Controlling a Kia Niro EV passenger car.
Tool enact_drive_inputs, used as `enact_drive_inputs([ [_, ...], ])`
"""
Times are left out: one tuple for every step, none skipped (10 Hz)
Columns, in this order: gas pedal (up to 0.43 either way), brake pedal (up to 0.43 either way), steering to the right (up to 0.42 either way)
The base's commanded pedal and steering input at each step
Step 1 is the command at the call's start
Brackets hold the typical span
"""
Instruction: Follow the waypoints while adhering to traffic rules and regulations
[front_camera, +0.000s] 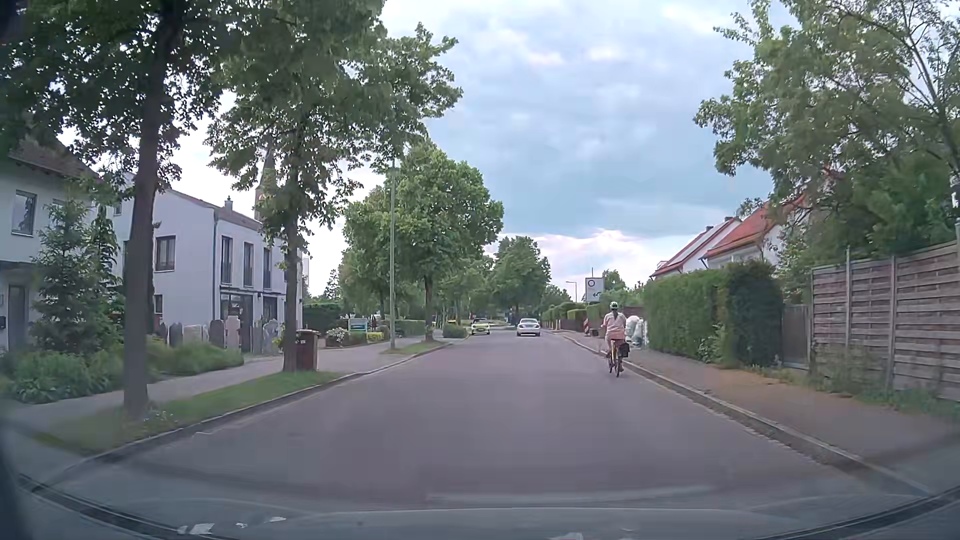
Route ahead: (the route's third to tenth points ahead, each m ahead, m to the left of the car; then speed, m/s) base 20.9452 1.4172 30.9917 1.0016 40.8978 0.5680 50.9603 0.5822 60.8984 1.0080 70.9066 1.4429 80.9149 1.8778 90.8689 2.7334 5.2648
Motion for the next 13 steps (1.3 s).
enact_drive_inputs([
  [0.000,0.018,0.007],
  [0.000,0.018,0.013],
  [0.000,0.018,0.016],
  [0.000,0.018,0.016],
  [0.000,0.018,0.018],
  [0.000,0.018,0.019],
  [0.000,0.018,0.019],
  [0.000,0.018,0.018],
  [0.008,0.018,0.010],
  [0.028,0.018,0.004],
  [0.028,0.018,0.003],
  [0.028,0.018,0.002],
  [0.028,0.018,-0.002],
])
